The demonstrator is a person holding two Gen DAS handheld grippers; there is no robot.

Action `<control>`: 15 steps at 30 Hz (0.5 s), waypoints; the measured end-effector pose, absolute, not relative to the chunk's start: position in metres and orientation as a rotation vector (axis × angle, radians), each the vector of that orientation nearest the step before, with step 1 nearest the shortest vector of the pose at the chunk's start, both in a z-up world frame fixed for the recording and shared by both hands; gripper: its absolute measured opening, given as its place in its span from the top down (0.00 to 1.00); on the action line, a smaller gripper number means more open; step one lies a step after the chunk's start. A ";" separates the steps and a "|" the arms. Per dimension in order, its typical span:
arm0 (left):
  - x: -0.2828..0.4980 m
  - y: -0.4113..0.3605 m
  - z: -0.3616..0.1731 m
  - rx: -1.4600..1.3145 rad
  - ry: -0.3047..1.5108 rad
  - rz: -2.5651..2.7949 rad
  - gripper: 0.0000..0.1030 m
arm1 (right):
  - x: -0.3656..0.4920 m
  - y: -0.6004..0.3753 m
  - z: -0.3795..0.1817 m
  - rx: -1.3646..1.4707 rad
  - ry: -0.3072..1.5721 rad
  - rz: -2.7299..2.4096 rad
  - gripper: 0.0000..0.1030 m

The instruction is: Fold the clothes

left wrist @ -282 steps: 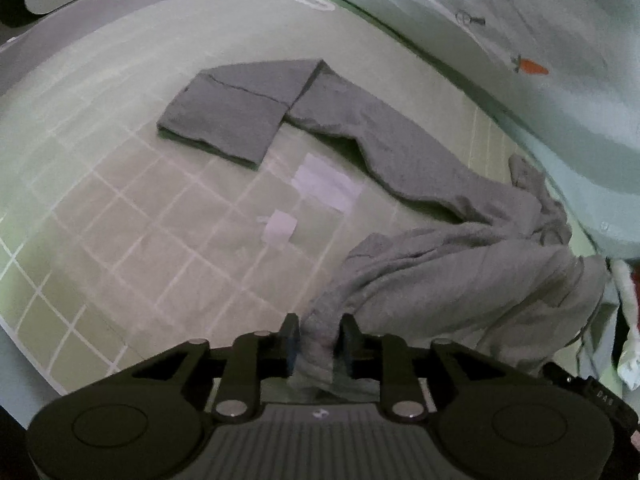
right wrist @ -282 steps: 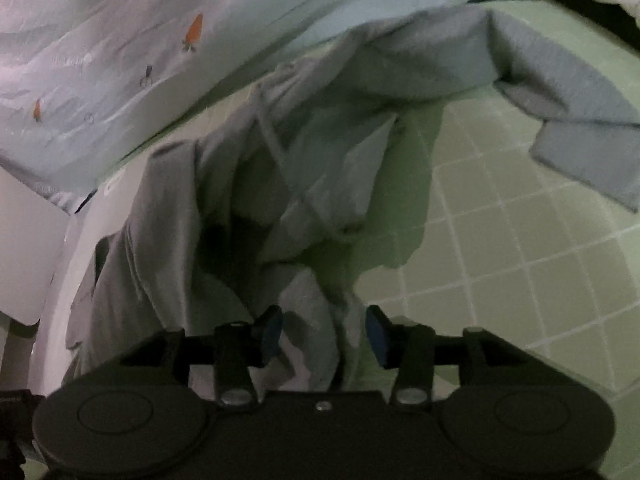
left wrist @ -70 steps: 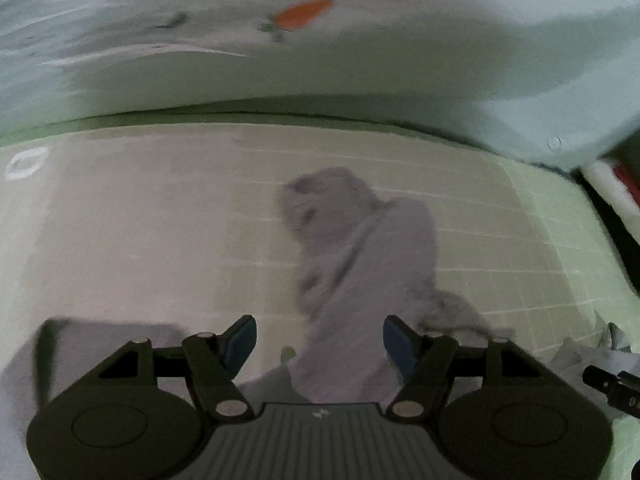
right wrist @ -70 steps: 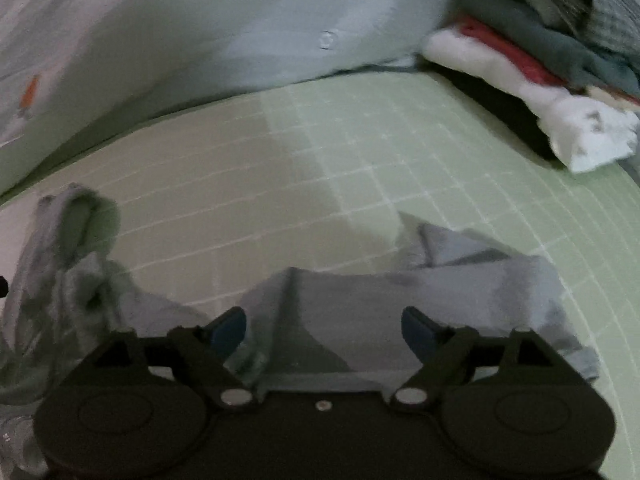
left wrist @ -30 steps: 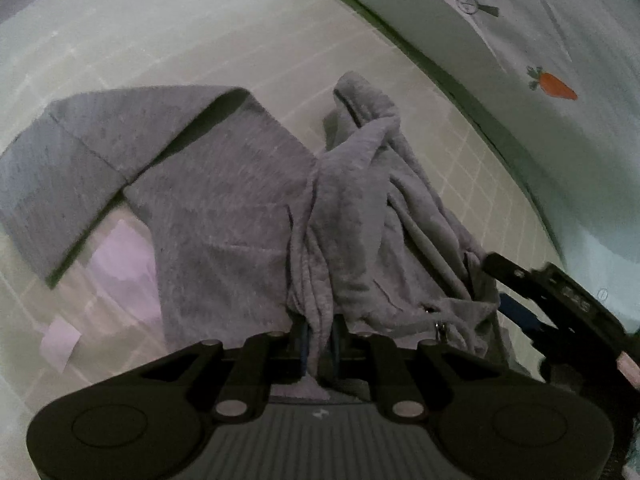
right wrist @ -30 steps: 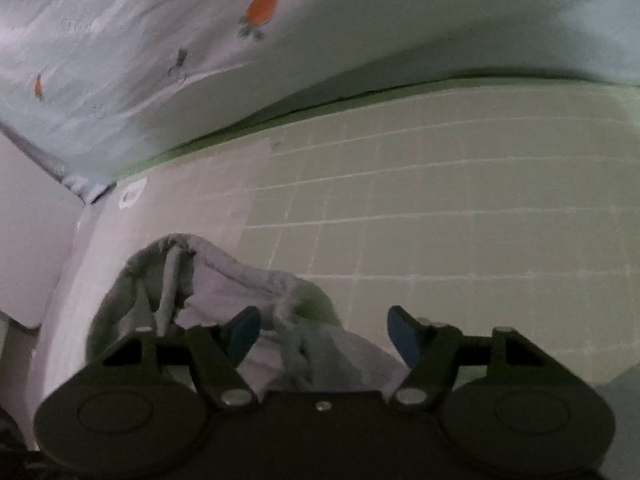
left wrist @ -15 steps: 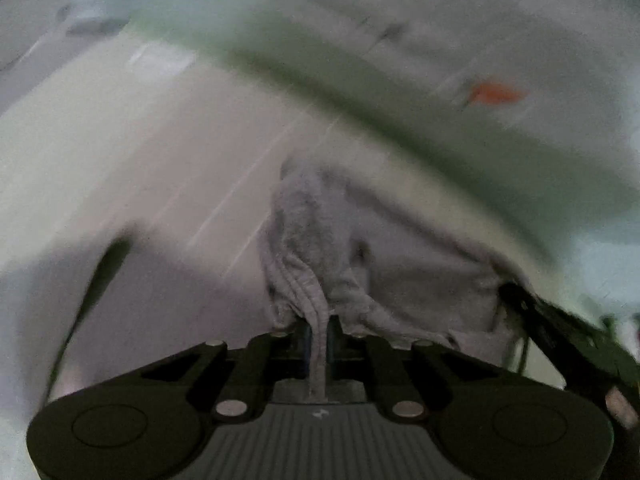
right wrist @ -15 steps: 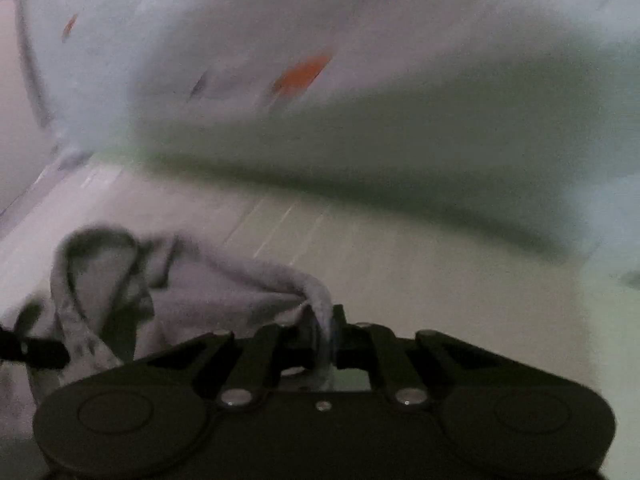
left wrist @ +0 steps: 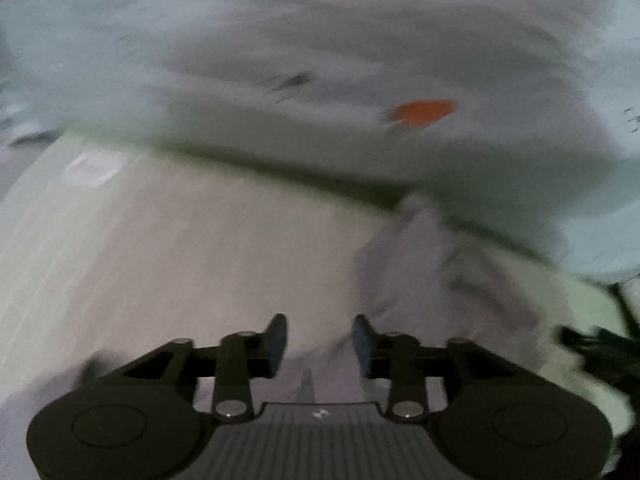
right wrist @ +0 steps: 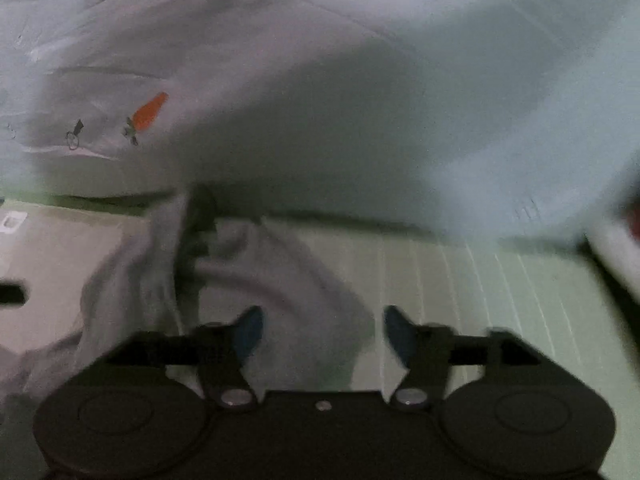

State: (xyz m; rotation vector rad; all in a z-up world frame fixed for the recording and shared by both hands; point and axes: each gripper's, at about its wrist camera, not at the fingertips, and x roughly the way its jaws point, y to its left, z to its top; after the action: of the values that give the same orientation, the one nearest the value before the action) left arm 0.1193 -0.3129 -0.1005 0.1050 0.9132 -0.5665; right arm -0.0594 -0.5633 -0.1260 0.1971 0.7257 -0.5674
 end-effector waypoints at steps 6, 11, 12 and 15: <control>0.088 -0.196 -0.131 0.333 0.950 -0.312 0.54 | -0.148 -0.524 -0.148 0.322 0.849 -0.627 0.28; 0.082 -0.137 -0.134 0.273 0.971 -0.242 0.37 | -0.187 -0.487 -0.155 0.350 0.923 -0.673 0.28; 0.082 -0.133 -0.134 0.270 0.968 -0.253 0.37 | -0.192 -0.480 -0.155 0.355 0.924 -0.677 0.28; 0.085 -0.129 -0.138 0.271 0.967 -0.315 0.30 | -0.200 -0.461 -0.151 0.352 0.923 -0.691 0.28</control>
State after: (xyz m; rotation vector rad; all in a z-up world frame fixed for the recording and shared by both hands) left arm 0.0854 -0.1293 -0.1376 0.2709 0.9669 -0.3147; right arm -0.2004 -0.4608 -0.1511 0.3524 0.9227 -0.6905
